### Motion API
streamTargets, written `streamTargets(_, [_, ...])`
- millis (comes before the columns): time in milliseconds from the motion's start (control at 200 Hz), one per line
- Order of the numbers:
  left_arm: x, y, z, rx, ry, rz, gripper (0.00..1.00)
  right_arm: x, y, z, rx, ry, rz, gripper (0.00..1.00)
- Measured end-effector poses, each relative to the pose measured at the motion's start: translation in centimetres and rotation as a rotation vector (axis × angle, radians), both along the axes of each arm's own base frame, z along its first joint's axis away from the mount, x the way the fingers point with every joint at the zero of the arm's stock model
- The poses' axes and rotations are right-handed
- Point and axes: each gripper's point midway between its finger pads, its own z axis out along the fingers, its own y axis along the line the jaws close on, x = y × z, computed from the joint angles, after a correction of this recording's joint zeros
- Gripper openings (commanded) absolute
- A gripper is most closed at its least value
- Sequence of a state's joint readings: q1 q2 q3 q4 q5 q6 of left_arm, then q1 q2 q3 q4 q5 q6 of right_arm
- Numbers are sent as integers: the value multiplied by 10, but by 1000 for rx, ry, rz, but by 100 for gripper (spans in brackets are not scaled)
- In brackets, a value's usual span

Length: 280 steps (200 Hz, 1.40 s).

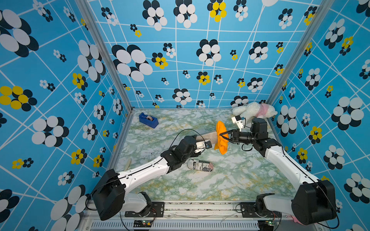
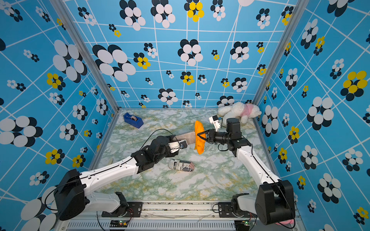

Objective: Wipe the eyeglass case
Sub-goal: Wipe the dirt from the eyeglass case.

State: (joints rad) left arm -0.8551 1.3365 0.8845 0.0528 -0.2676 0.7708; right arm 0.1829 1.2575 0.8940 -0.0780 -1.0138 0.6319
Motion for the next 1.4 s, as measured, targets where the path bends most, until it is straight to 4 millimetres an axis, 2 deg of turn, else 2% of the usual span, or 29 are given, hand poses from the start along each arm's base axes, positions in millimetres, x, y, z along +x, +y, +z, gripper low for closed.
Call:
streamTargets(100, [0, -3, 2, -12, 2, -12, 19, -20, -1, -9, -6, 27, 20, 0])
streamTargets(205, [-1, -4, 4, -16, 5, -21, 19, -20, -1, -10, -12, 35, 28, 0])
streamTargets(355, [-2, -4, 3, -5, 3, -14, 19, 6, 5, 6, -31, 3, 45, 0])
streamTargets(475, [-12, -8, 2, 6, 12, -36, 19, 37, 8, 34, -47, -93, 49, 0])
streamTargets(580, [-20, -8, 12, -23, 13, -48, 19, 50, 4, 37, -56, -128, 35, 0])
streamTargets(705, [-26, -3, 21, -88, 51, -43, 19, 54, 0, 20, -52, -119, 10, 0])
streamTargets(855, [-23, -2, 28, -205, 123, -31, 19, 42, 1, -32, 16, 18, -17, 0])
streamTargets(944, [-19, 0, 31, -268, 167, -21, 19, 35, 5, -43, 88, 76, -25, 0])
streamTargets(1039, [-12, 2, 36, -341, 219, -6, 18, 34, 15, -25, 191, 65, -1, 0])
streamTargets(1144, [-3, 2, 40, -415, 273, 6, 19, 38, 22, 17, 329, -18, 41, 0])
streamTargets(1399, [-2, -8, 53, -553, 374, -56, 18, 30, 26, 55, 436, -32, 111, 0])
